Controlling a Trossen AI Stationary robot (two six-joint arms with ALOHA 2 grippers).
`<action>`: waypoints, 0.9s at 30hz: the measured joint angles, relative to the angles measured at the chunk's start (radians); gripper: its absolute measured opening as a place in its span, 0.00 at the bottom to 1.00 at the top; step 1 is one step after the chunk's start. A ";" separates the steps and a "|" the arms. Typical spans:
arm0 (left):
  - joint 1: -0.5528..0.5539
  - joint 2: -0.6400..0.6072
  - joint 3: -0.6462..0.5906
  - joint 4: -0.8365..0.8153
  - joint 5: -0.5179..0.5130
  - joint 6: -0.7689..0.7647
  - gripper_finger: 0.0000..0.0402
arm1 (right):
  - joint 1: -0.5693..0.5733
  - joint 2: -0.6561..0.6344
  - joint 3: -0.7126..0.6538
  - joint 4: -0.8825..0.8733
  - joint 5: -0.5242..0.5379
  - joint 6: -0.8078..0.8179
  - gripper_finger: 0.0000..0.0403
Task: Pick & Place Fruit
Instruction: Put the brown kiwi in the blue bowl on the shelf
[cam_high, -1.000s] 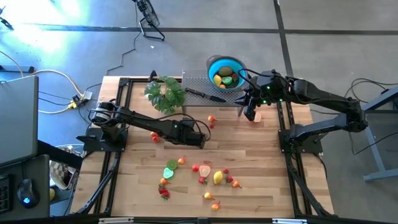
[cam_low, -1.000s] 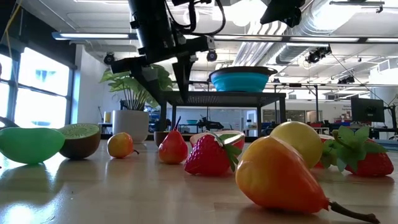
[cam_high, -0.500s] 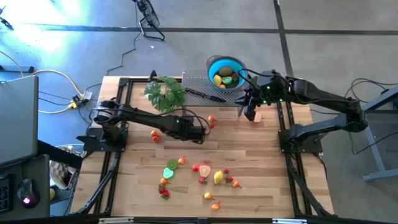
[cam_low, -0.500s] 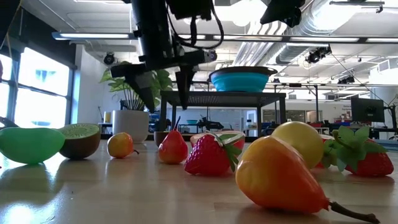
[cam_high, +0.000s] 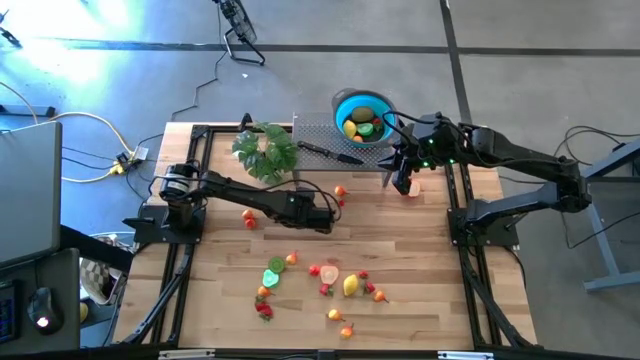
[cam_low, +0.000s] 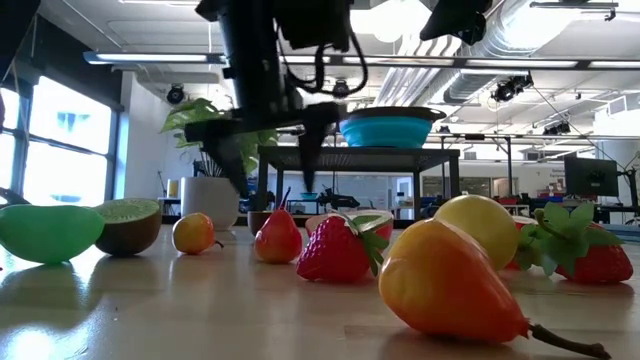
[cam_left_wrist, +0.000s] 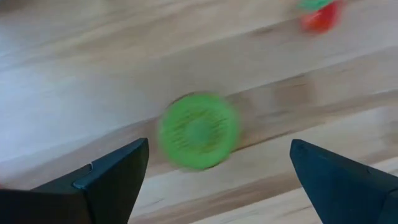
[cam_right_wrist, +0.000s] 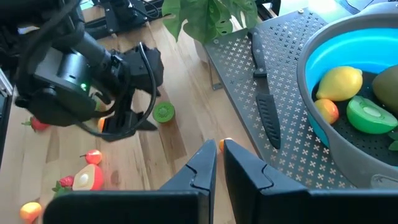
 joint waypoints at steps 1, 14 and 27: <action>0.000 0.001 -0.001 -0.002 0.002 0.000 0.94 | 0.000 0.000 0.000 -0.001 0.000 0.000 0.06; 0.010 0.019 0.000 -0.003 0.014 -0.023 0.88 | 0.000 0.000 0.000 -0.018 0.000 0.000 0.06; 0.029 0.019 -0.058 0.075 0.023 -0.044 0.88 | 0.000 0.000 0.000 -0.020 0.000 0.000 0.06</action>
